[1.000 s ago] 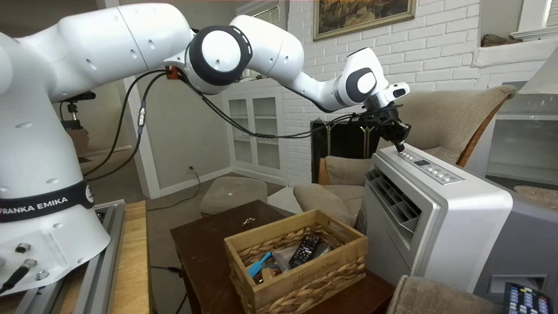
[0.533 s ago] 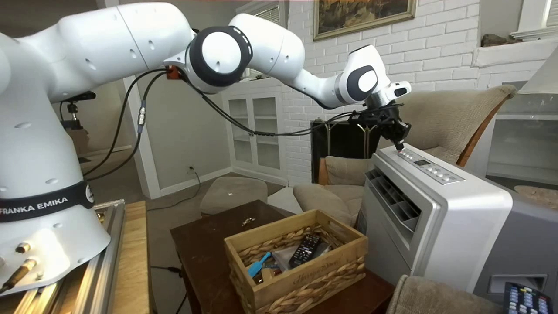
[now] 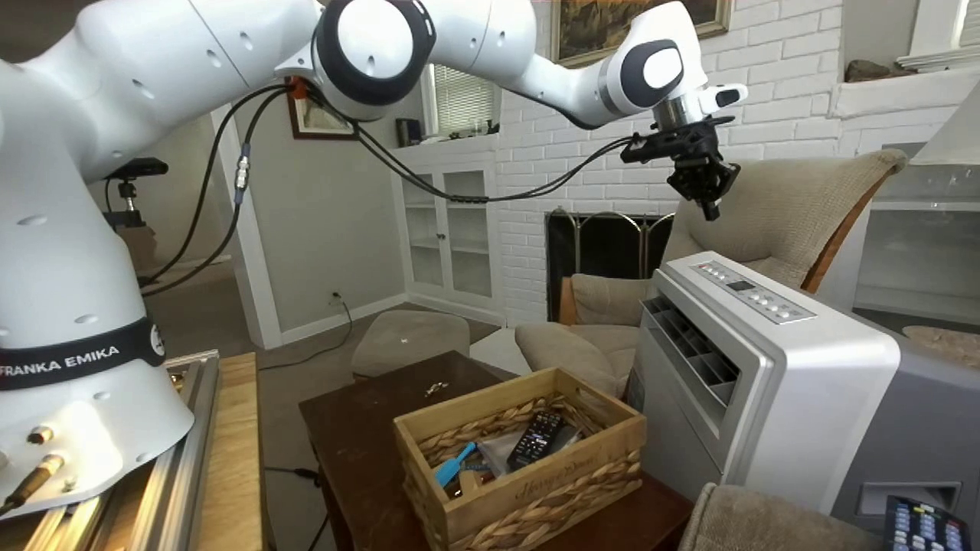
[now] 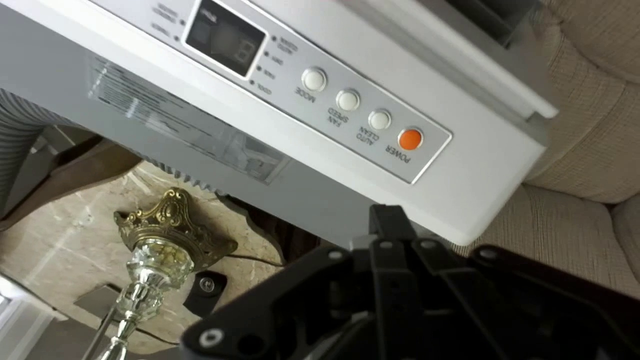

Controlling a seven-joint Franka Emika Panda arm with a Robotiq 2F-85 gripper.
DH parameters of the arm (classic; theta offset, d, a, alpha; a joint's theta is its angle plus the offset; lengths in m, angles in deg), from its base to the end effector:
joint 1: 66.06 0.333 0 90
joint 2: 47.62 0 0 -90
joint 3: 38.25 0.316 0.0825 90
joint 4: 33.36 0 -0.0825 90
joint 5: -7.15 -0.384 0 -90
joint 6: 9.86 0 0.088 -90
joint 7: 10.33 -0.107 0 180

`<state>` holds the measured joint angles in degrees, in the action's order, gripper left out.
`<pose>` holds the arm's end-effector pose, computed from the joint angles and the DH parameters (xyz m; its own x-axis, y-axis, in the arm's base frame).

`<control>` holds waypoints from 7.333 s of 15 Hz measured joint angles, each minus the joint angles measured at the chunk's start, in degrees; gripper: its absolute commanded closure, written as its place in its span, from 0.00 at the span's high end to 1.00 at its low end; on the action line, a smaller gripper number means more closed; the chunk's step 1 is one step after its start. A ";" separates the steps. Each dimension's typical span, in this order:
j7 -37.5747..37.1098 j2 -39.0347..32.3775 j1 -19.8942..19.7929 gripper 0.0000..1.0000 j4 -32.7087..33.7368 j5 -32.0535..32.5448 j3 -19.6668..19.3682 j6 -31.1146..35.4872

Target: Turn off the device and put the remote on the couch

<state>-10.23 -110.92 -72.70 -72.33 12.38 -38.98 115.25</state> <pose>0.8282 -0.1046 0.3361 0.9213 -0.0536 0.3851 -0.0998 -0.9899 0.1011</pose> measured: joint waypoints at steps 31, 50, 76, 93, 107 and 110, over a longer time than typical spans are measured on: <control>17.09 37.39 -1.46 1.00 -78.27 3.50 -2.01 9.25; 15.19 31.74 0.09 1.00 -93.23 3.56 -3.26 41.57; 17.97 23.27 -2.00 1.00 -81.86 4.07 -2.01 28.31; 27.42 16.07 -10.88 1.00 -72.05 -0.72 4.94 17.78; 28.02 14.41 -12.63 1.00 -68.74 -5.57 6.34 12.15; 28.05 14.41 -12.70 0.67 -68.72 -5.58 6.38 12.21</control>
<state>17.82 -96.51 -85.41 -141.05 6.80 -32.60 127.45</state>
